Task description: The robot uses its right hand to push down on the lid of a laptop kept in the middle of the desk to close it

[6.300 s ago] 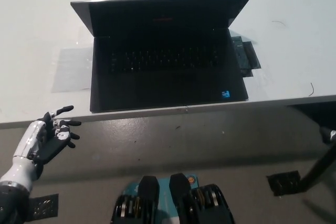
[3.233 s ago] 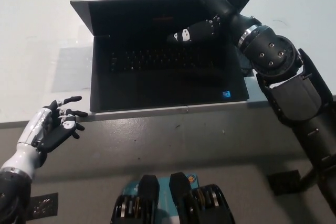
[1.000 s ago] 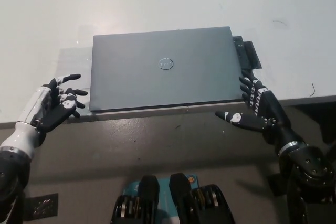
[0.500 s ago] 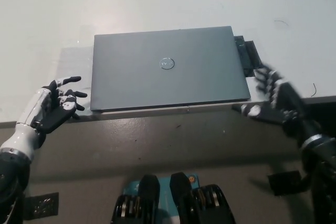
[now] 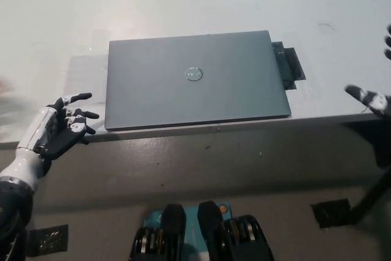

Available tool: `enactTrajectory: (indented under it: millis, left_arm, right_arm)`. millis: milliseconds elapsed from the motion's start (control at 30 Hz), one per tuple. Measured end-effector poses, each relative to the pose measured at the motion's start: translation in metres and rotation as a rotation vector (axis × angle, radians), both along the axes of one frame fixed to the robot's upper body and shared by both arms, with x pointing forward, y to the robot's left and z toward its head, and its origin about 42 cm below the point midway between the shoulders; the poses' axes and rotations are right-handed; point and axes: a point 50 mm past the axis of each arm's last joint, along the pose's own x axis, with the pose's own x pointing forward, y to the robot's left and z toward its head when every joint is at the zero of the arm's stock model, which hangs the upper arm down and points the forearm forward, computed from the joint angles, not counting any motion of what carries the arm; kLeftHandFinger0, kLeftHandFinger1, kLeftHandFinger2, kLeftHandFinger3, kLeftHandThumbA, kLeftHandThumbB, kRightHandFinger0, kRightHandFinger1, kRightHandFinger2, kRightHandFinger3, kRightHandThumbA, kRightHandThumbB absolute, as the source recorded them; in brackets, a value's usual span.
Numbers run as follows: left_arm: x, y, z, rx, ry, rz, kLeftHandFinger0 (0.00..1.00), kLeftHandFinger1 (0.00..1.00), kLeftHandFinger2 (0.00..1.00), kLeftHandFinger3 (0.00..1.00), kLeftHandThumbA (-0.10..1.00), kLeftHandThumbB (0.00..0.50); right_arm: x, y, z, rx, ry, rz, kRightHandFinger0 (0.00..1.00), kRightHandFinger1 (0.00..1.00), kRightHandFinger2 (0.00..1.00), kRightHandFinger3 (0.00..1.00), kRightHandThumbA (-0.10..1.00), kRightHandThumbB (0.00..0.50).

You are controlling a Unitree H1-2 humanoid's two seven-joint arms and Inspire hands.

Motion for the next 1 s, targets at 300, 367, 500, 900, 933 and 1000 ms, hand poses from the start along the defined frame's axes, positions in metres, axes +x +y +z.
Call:
enactTrajectory:
  millis: [300, 367, 500, 900, 933, 1000]
  left_arm:
    - [-0.001, 0.001, -0.002, 0.000, 0.003, 0.003, 0.41, 0.45, 0.56, 0.77, 0.15, 0.000]
    - [-0.001, 0.001, -0.002, 0.000, 0.003, 0.004, 0.41, 0.45, 0.56, 0.77, 0.16, 0.000]
    - [-0.001, 0.001, -0.002, 0.001, 0.003, 0.004, 0.42, 0.46, 0.56, 0.75, 0.16, 0.000]
    - [-0.001, 0.001, -0.002, -0.002, 0.001, 0.007, 0.38, 0.42, 0.55, 0.75, 0.12, 0.000]
    - [-0.002, 0.002, -0.002, -0.002, 0.002, 0.007, 0.38, 0.42, 0.55, 0.75, 0.12, 0.000]
    - [-0.002, 0.002, -0.003, -0.003, 0.002, 0.008, 0.38, 0.42, 0.54, 0.75, 0.13, 0.000]
  right_arm:
    - [-0.036, -0.009, -0.053, 0.075, 0.148, -0.076, 1.00, 1.00, 1.00, 1.00, 1.00, 0.287]
    - [-0.040, -0.008, -0.061, 0.088, 0.171, -0.086, 1.00, 1.00, 1.00, 1.00, 1.00, 0.306]
    - [-0.043, -0.009, -0.072, 0.112, 0.200, -0.106, 1.00, 1.00, 1.00, 1.00, 1.00, 0.296]
    - [-0.051, -0.014, -0.102, 0.160, 0.281, -0.138, 1.00, 1.00, 1.00, 1.00, 1.00, 0.291]
    - [-0.051, -0.014, -0.104, 0.163, 0.287, -0.139, 1.00, 1.00, 1.00, 1.00, 1.00, 0.286]
    - [-0.050, -0.014, -0.107, 0.168, 0.297, -0.141, 1.00, 1.00, 1.00, 1.00, 1.00, 0.284]
